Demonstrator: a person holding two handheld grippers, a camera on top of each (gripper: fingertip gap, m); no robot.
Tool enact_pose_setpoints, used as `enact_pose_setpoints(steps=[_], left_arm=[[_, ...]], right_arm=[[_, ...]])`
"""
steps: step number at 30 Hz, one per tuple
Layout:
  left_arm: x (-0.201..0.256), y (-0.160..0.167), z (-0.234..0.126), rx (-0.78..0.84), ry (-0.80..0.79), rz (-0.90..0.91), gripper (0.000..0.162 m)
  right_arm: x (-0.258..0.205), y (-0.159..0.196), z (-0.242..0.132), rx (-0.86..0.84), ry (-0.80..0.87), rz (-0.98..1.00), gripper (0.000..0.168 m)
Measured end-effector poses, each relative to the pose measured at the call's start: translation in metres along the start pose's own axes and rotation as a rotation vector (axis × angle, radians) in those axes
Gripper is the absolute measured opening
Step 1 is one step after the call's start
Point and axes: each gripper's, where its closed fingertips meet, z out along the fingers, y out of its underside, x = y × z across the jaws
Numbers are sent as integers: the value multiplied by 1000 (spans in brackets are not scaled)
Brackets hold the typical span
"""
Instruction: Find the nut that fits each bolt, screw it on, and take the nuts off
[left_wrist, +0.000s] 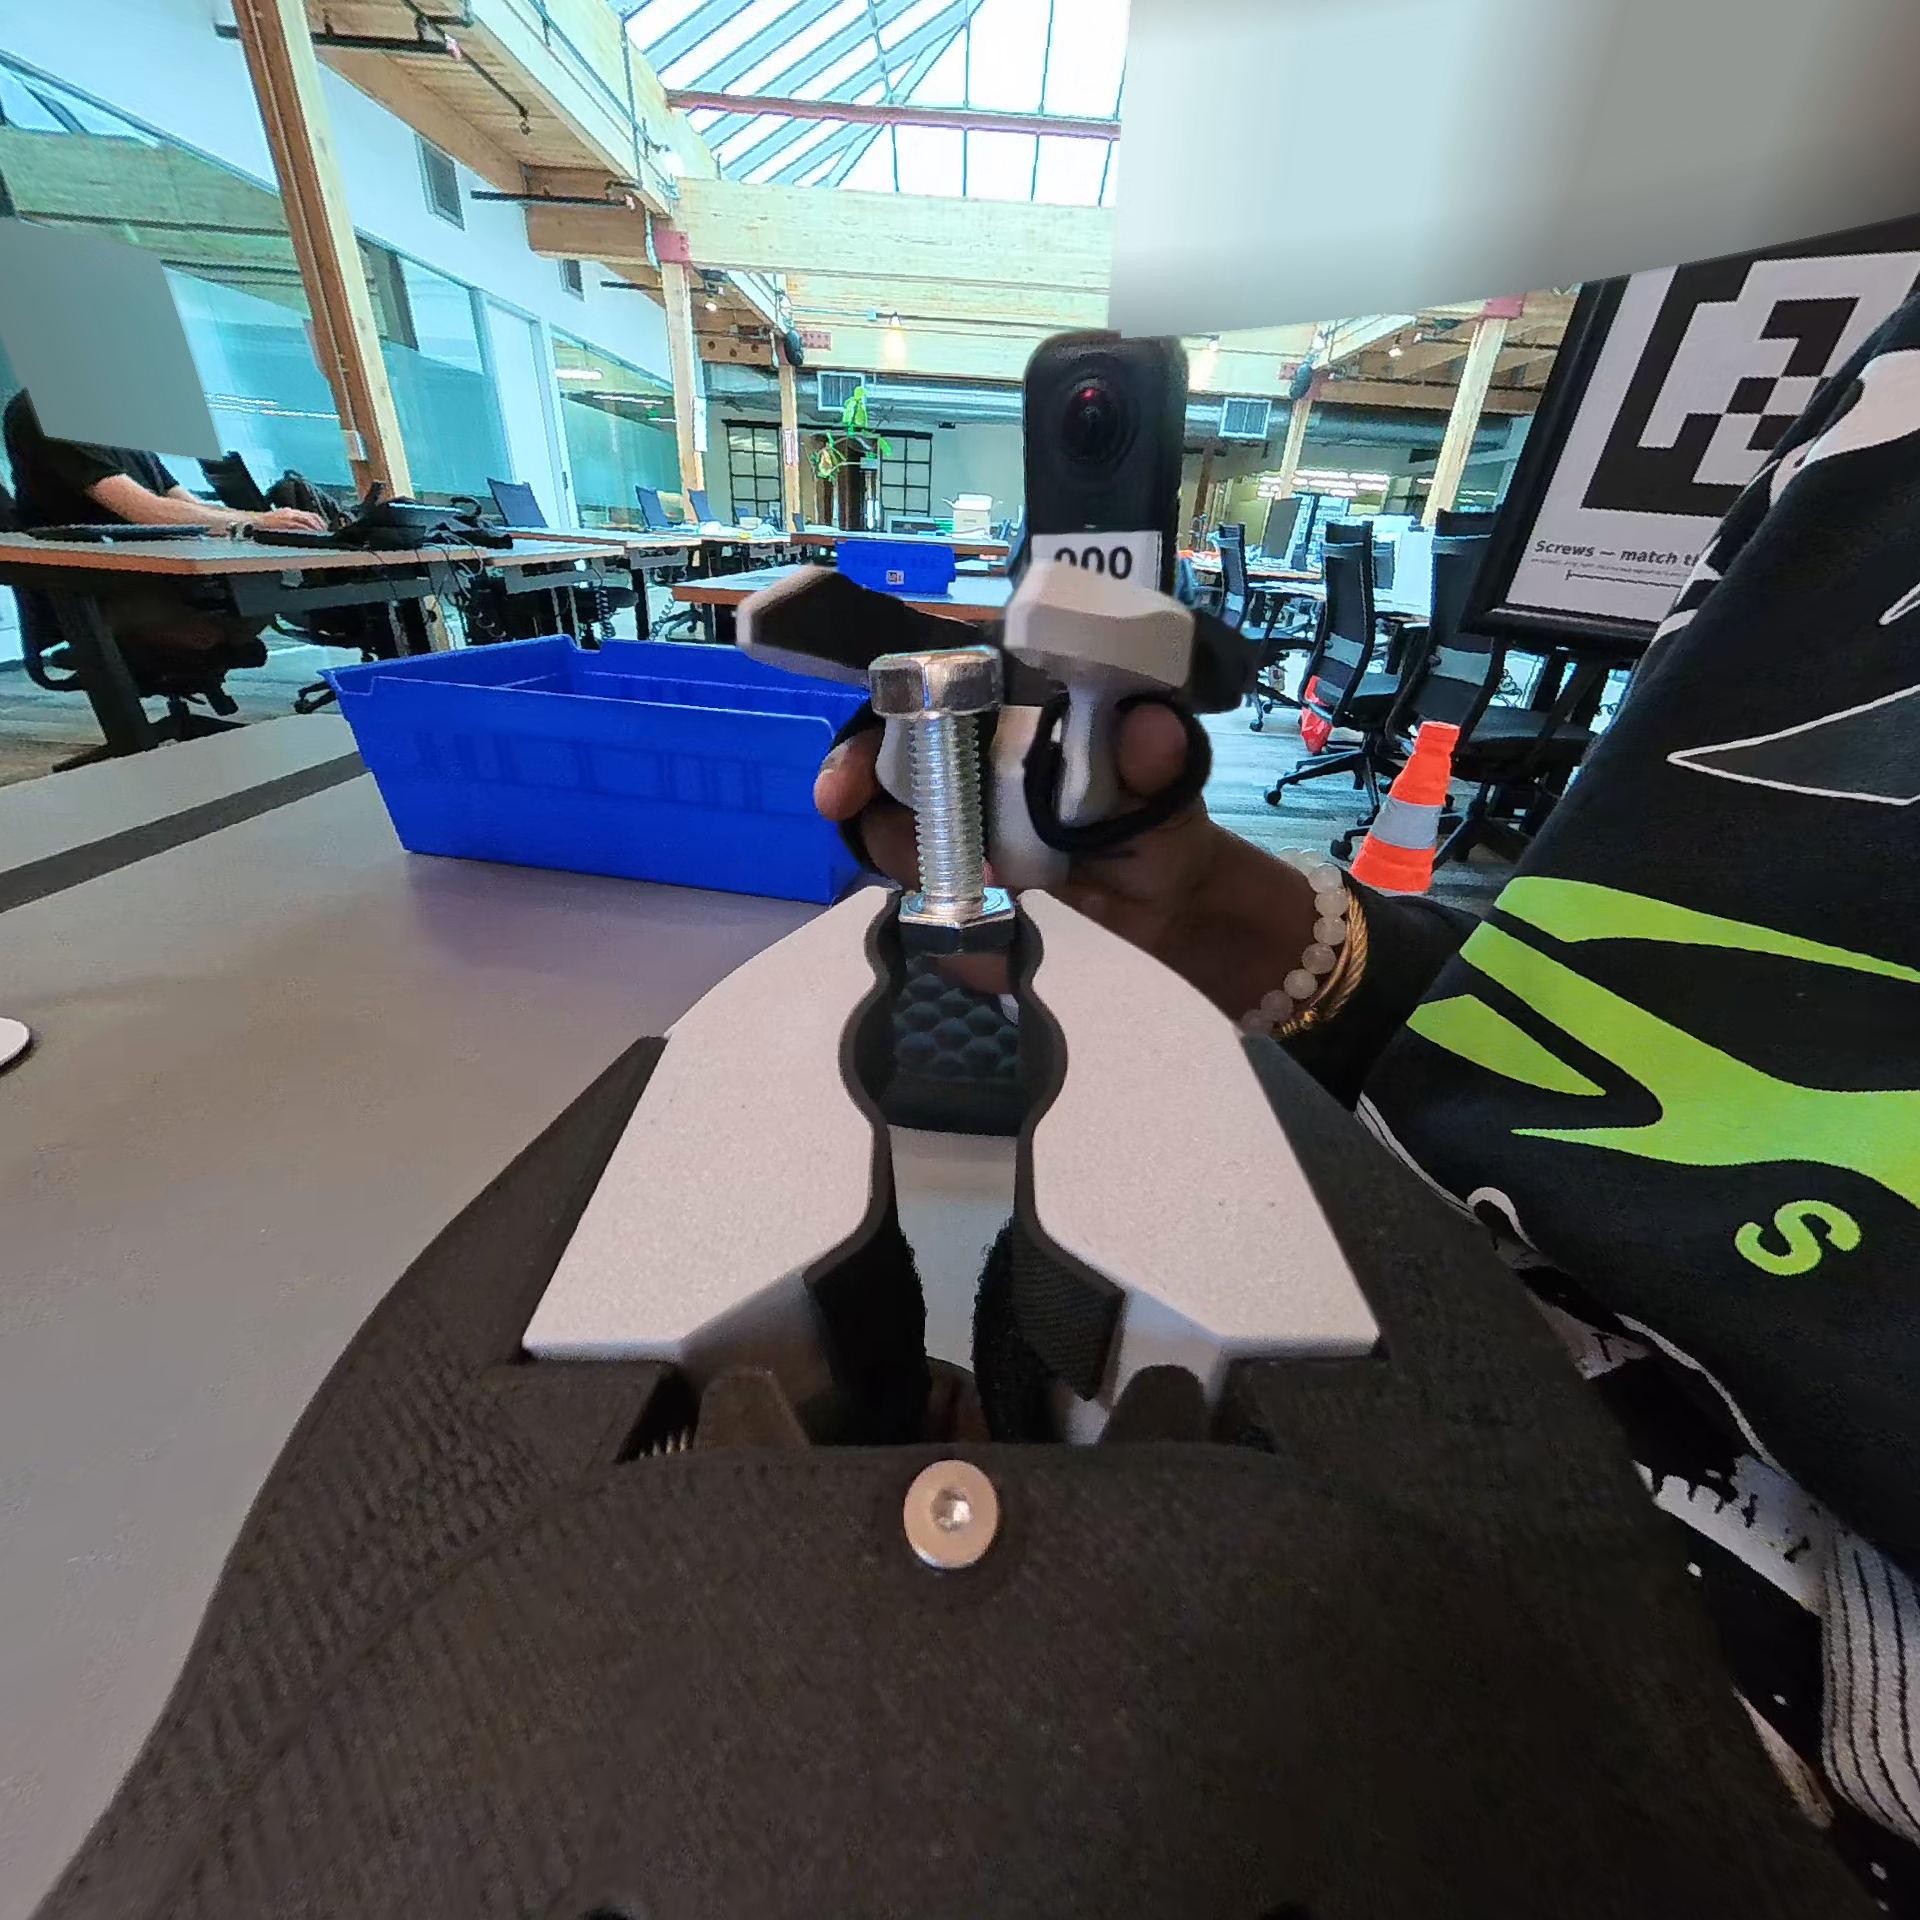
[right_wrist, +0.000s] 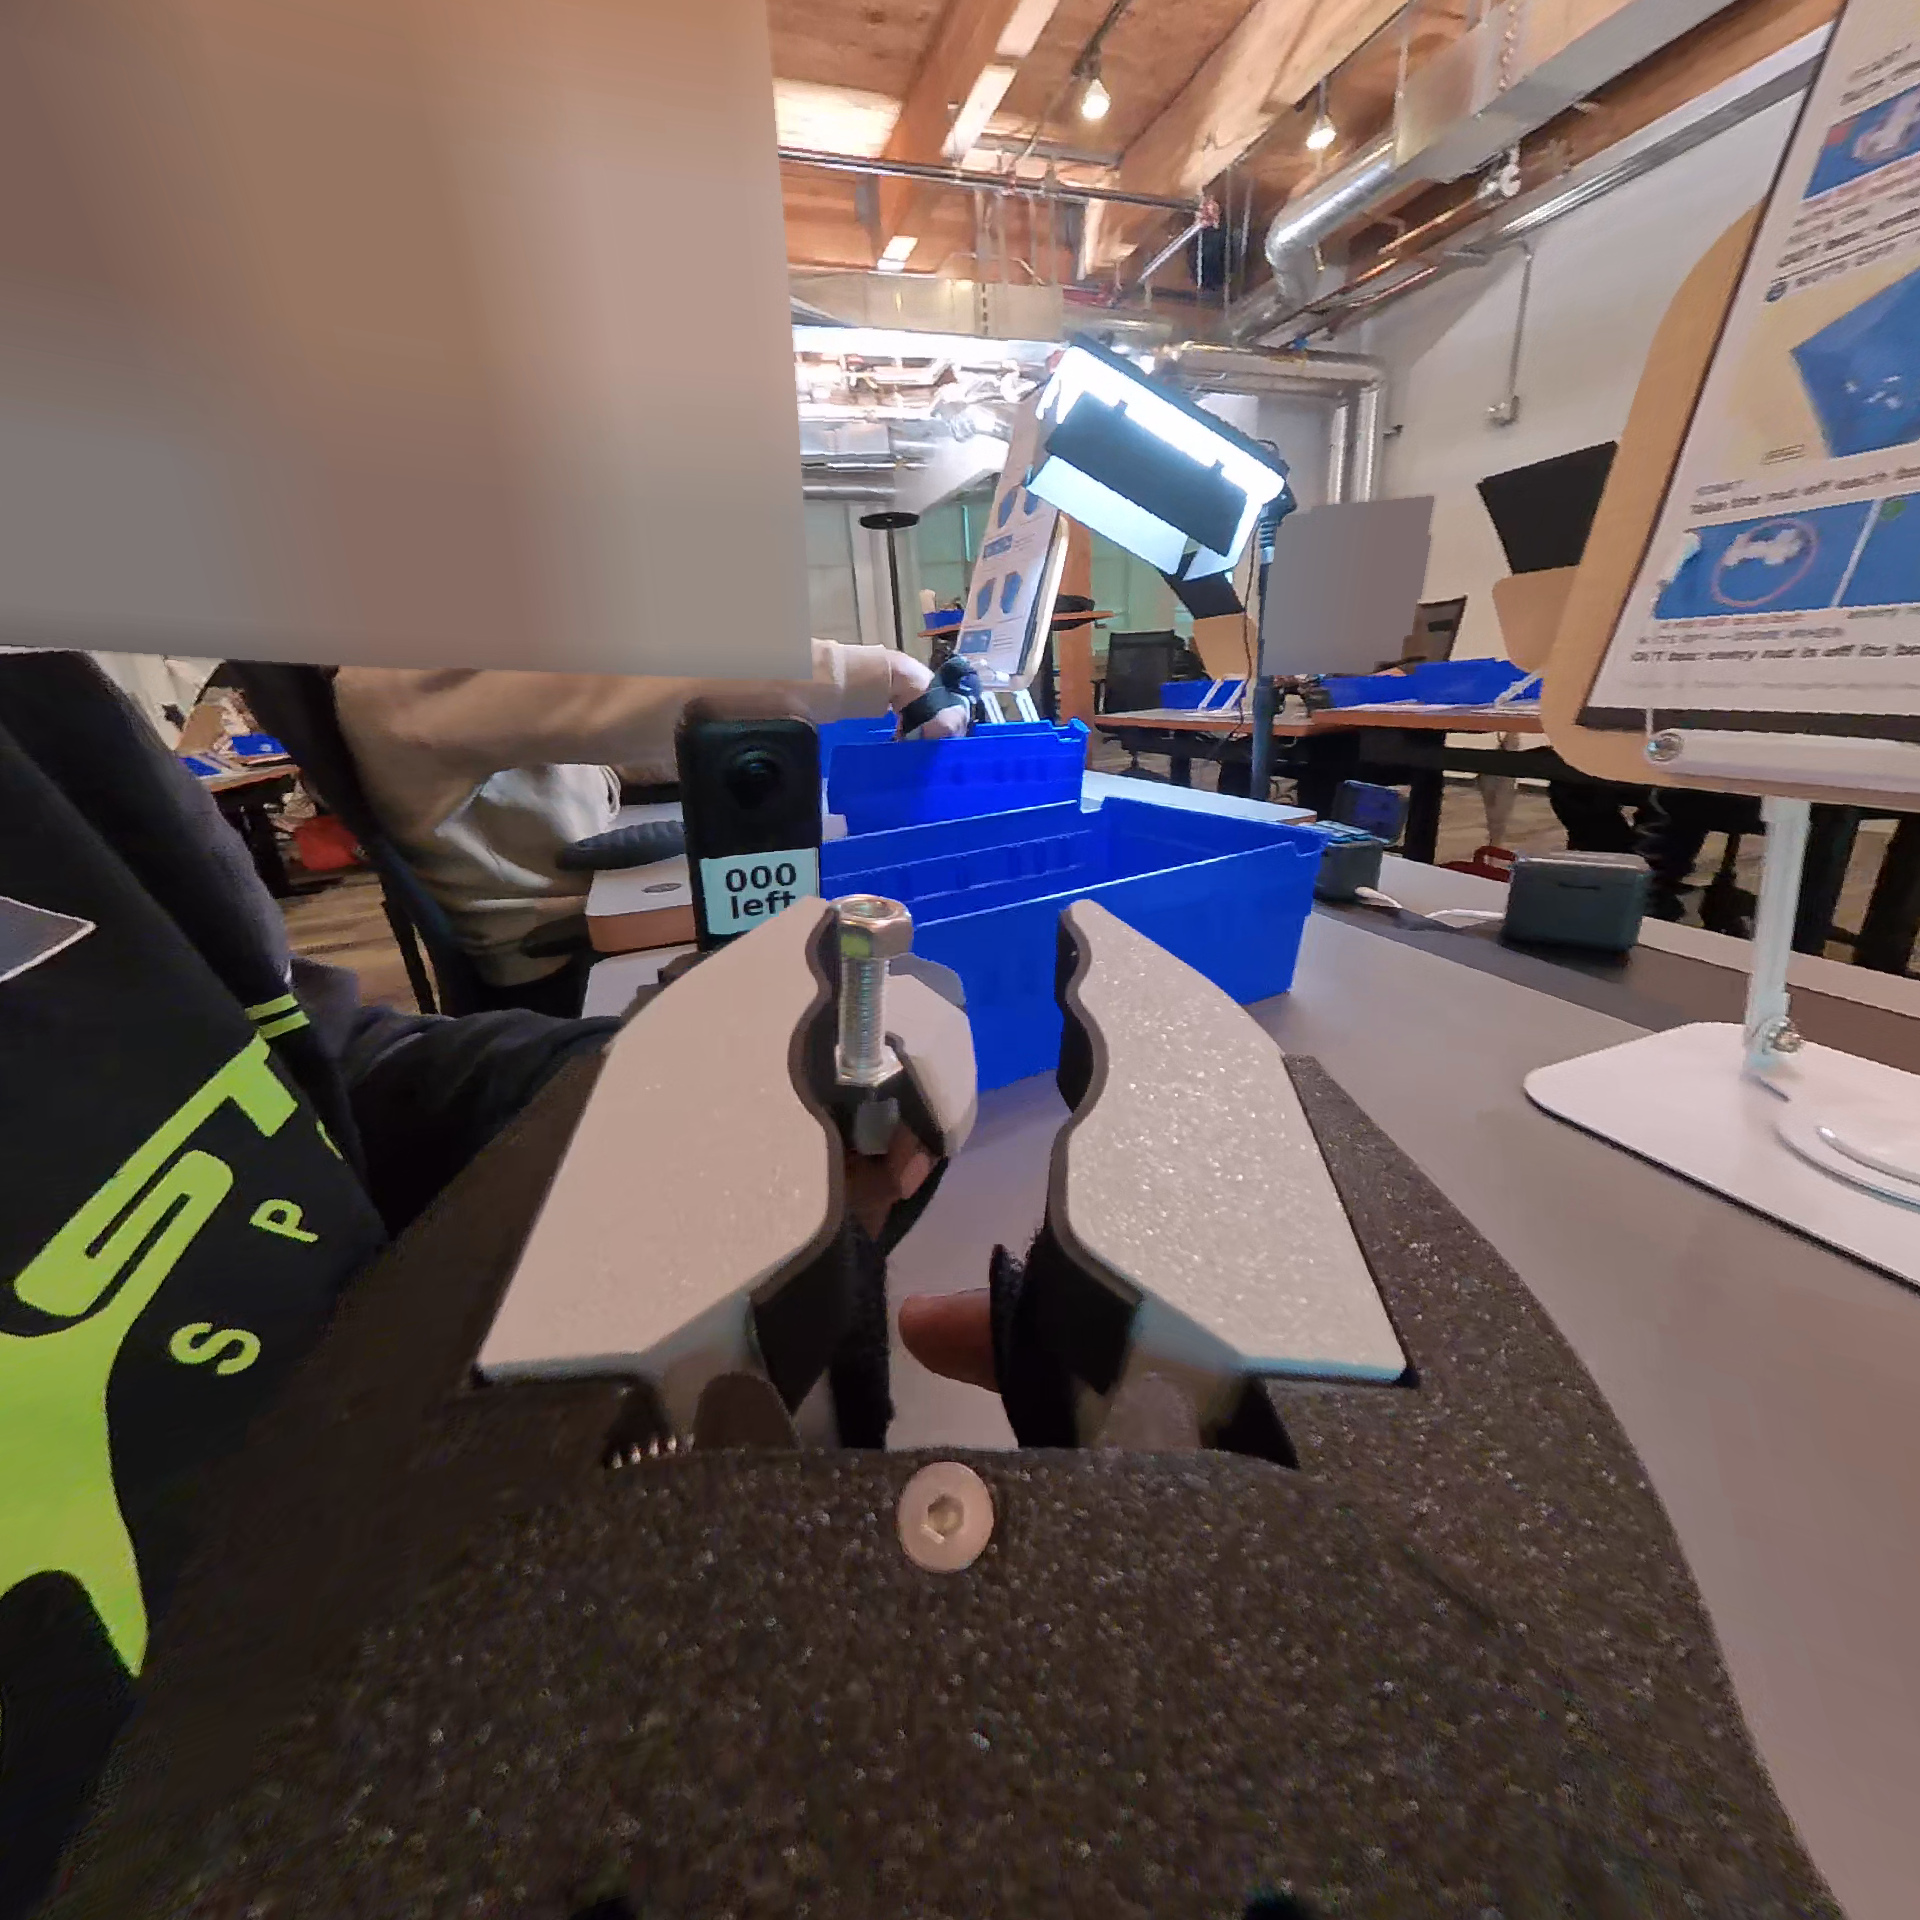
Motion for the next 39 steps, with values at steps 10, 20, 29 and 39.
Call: enact_pose_setpoints(steps=[10, 20, 29, 39], left_arm=[[0, -1, 0, 4, 4, -3, 19], [1, -1, 0, 5, 6, -2, 19], [1, 0, 0, -2, 3, 2, 19], [1, 0, 0, 0, 3, 0, 19]], right_arm=[[-1, 6, 5, -29, 0, -19, 42], [3, 0, -2, 2, 8, -21, 39], [-3, 4, 6, -24, -2, -40, 42], [4, 2, -2, -13, 28, -38, 40]])
